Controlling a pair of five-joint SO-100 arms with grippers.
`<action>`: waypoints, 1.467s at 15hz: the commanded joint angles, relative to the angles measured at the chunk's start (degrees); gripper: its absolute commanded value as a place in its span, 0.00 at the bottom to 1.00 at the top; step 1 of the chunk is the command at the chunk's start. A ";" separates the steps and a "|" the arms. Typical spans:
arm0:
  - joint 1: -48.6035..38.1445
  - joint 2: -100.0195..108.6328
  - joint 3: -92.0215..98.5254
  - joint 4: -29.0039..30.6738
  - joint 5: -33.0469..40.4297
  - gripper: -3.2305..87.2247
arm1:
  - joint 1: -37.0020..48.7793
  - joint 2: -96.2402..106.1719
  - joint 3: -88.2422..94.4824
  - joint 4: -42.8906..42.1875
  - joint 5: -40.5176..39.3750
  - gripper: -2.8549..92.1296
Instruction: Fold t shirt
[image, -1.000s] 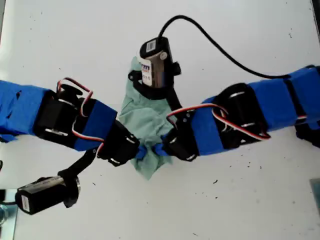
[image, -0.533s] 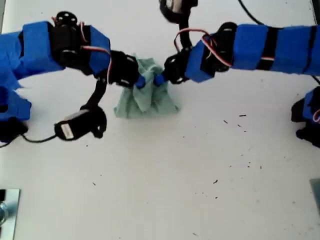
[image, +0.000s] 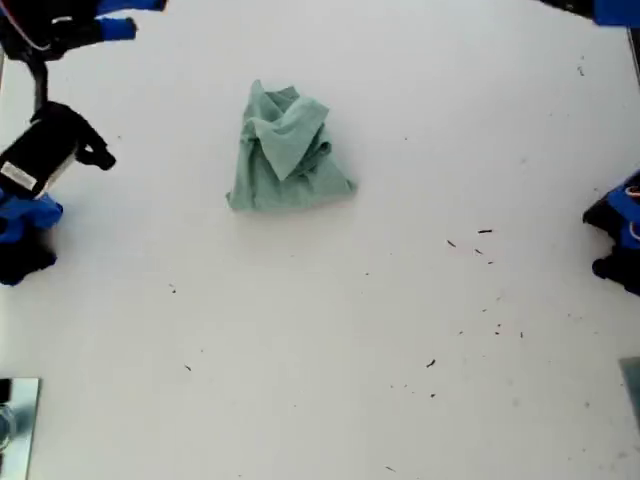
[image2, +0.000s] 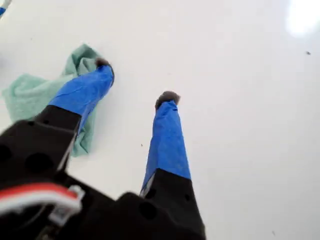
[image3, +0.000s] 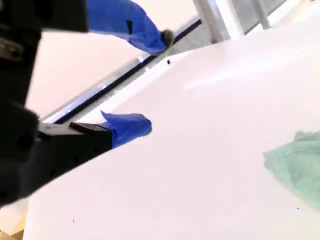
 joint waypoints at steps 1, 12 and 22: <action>0.97 18.72 12.30 -0.35 -1.93 0.24 | -0.70 20.13 9.84 7.65 -1.14 0.25; 27.25 56.51 58.71 -0.88 -19.42 0.18 | -21.27 55.11 65.83 11.60 27.60 0.20; 27.25 56.51 58.71 -0.88 -19.42 0.18 | 2.99 55.11 64.95 14.15 21.01 0.17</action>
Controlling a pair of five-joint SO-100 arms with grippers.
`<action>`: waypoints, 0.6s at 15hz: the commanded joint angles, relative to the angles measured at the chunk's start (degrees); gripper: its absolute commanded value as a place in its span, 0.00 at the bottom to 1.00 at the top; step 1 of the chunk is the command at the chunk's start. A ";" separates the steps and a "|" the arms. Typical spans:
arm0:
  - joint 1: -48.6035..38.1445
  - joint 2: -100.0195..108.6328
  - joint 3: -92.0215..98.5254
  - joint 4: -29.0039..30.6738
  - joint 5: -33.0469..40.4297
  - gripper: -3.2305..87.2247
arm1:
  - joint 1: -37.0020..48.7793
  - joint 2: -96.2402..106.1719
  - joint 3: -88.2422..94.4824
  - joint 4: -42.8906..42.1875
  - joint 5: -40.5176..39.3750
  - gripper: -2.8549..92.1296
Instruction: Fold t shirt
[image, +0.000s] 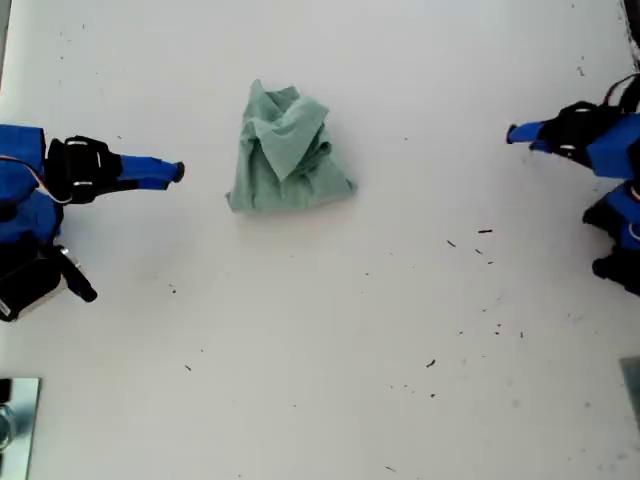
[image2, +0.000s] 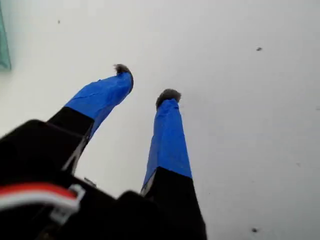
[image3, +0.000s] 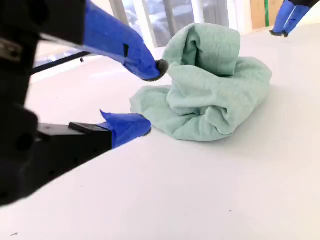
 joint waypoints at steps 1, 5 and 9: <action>-0.70 0.18 0.70 0.00 -0.62 0.18 | 0.09 0.70 1.14 -0.70 0.97 0.18; -0.70 0.18 0.70 0.00 -0.62 0.18 | -16.96 0.70 -1.41 4.75 32.87 0.62; -0.70 0.18 0.70 0.00 -0.62 0.18 | -21.36 0.70 -1.41 -1.85 19.34 0.03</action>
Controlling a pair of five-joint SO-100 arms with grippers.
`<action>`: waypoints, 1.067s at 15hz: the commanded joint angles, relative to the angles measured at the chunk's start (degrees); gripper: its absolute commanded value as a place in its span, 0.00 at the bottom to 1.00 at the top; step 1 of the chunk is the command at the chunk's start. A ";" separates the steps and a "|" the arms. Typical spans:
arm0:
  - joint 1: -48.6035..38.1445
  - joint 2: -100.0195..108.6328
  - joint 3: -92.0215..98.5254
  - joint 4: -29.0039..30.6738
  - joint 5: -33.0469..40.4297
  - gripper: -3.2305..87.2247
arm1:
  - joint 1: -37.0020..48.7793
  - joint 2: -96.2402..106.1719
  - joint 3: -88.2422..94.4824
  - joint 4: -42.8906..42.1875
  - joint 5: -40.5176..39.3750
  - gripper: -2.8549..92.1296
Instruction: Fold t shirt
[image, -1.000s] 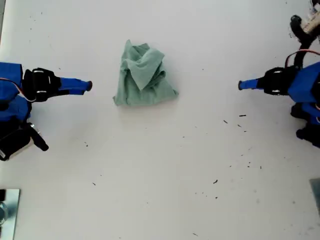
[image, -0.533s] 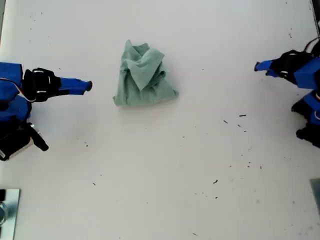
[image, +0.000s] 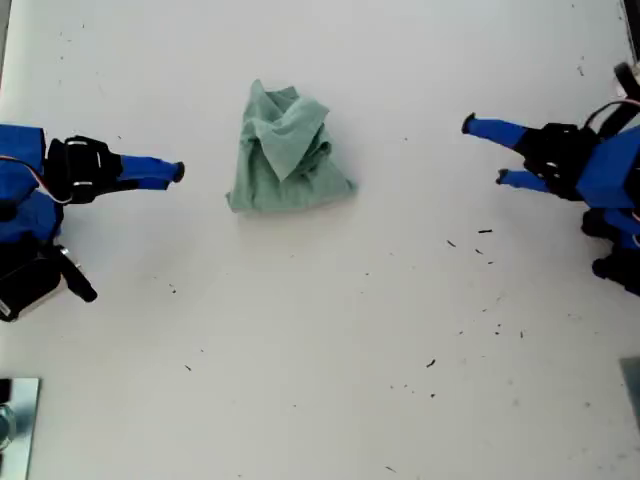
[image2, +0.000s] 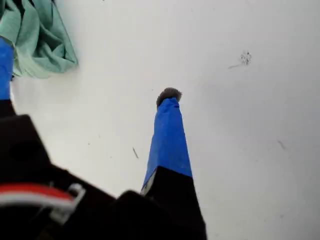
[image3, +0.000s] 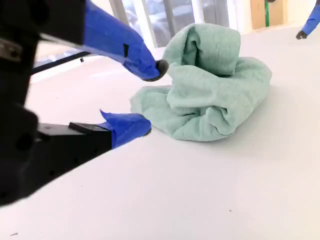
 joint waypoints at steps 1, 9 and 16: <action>-0.70 0.18 0.70 0.00 -0.62 0.18 | -3.96 0.09 -4.92 -7.21 -17.93 0.03; -0.70 0.18 0.70 0.00 -0.62 0.18 | -30.59 -87.01 -73.30 -34.01 -49.92 0.03; -0.70 0.18 0.70 0.00 -0.62 0.18 | -35.68 -112.85 -98.00 -28.04 -54.32 0.03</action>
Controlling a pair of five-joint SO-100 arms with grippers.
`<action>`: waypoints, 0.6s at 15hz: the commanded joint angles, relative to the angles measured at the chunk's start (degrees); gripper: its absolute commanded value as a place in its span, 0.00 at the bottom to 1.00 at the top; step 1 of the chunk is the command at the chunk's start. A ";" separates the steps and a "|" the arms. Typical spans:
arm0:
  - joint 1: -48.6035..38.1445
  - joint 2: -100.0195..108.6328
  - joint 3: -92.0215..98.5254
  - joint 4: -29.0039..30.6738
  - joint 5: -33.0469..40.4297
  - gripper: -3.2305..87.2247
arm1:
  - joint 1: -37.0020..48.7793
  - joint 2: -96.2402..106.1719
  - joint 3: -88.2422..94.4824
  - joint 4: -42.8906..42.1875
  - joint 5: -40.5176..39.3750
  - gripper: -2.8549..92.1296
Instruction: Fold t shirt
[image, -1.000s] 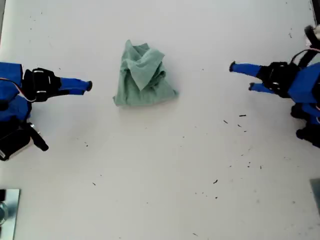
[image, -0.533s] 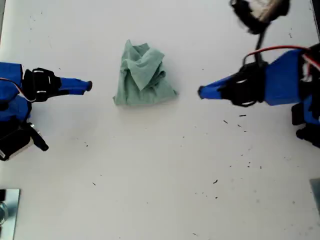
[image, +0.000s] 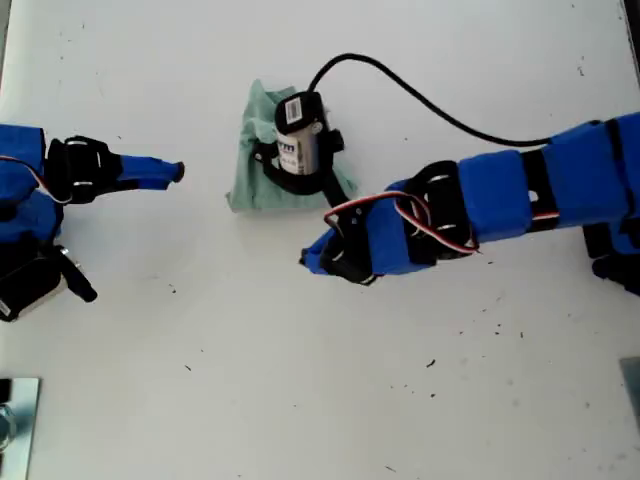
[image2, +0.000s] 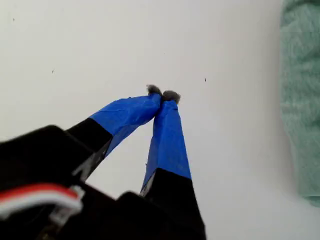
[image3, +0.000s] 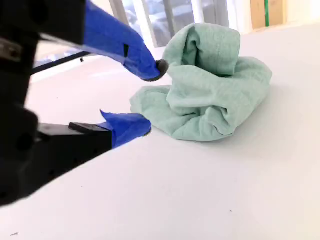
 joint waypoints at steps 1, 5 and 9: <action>-0.70 0.18 0.62 0.00 -0.62 0.18 | 0.18 0.88 -5.10 1.32 -1.41 0.03; -0.70 0.18 0.62 0.00 -0.62 0.18 | 15.21 -4.04 -7.91 -0.53 -4.39 0.03; -0.70 0.18 0.62 0.00 -0.62 0.18 | 47.81 -28.21 -43.42 -17.84 -0.79 0.04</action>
